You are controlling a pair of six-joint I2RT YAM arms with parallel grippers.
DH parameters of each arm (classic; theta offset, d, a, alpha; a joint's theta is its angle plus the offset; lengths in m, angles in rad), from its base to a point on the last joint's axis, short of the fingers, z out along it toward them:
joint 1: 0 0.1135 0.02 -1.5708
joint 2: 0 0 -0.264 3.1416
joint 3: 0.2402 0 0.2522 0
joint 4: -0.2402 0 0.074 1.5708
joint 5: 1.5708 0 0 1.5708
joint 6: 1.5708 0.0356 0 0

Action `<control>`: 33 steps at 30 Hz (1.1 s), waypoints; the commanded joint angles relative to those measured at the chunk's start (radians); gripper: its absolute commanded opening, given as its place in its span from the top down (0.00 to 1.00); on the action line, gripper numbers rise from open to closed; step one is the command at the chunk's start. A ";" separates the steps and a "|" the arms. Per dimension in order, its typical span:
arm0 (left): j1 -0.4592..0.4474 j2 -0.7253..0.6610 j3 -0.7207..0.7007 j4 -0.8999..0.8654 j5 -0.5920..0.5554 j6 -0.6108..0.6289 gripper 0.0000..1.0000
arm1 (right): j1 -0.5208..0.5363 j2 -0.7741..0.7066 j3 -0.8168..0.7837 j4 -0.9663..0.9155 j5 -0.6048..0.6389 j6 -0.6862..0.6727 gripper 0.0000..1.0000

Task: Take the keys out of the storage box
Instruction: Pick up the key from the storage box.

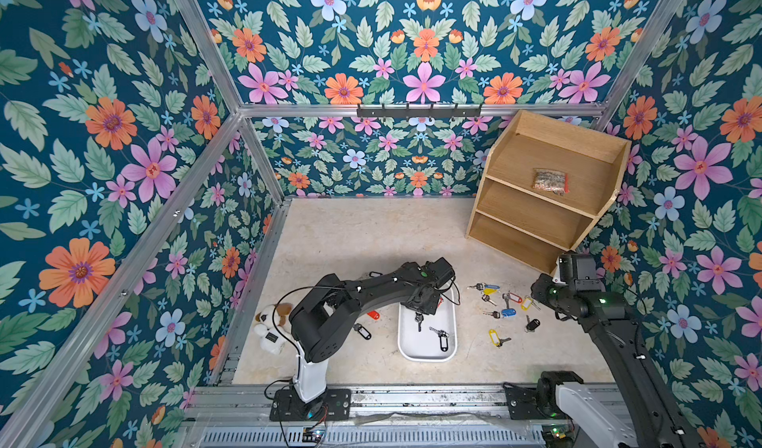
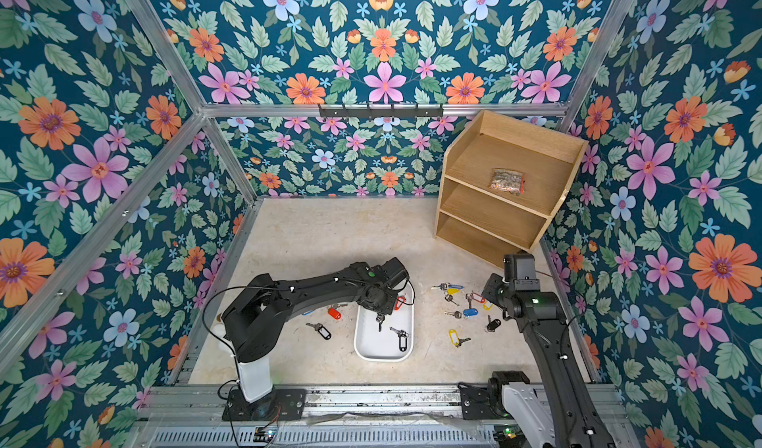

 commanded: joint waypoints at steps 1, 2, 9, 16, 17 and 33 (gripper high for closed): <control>0.000 0.014 -0.002 -0.021 -0.002 -0.006 0.67 | 0.001 0.001 -0.001 0.011 0.009 -0.007 0.62; 0.000 0.019 -0.004 -0.019 0.001 -0.007 0.62 | 0.005 -0.001 0.000 0.012 0.008 -0.007 0.62; 0.001 0.035 -0.011 -0.008 0.007 -0.013 0.41 | 0.006 0.002 -0.001 0.012 0.009 -0.005 0.61; 0.001 0.054 -0.002 0.002 0.017 -0.010 0.59 | 0.008 0.001 0.000 0.012 0.009 -0.005 0.61; 0.000 0.053 -0.002 0.003 0.019 -0.010 0.62 | 0.008 0.001 -0.001 0.011 0.009 -0.006 0.61; 0.001 -0.018 0.020 -0.042 -0.024 -0.012 0.81 | 0.009 0.001 -0.002 0.013 0.009 -0.005 0.62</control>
